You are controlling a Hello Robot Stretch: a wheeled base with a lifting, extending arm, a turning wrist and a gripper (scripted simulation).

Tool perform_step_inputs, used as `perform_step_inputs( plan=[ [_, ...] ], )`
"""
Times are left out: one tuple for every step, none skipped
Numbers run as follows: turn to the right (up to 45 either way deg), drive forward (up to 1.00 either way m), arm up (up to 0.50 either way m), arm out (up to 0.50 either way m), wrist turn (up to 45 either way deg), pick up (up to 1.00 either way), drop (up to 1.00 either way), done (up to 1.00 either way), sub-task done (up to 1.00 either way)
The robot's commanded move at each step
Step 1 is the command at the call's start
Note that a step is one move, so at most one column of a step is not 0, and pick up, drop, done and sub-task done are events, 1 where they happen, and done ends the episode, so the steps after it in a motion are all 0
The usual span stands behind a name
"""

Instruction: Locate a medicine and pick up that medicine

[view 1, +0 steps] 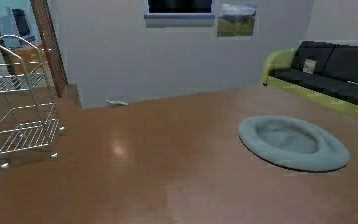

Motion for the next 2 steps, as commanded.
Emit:
perform_step_inputs(
  plan=[
    [45.0, 0.00, 0.00, 0.00, 0.0, 0.00, 0.00, 0.00, 0.00],
    [45.0, 0.00, 0.00, 0.00, 0.0, 0.00, 0.00, 0.00, 0.00]
  ],
)
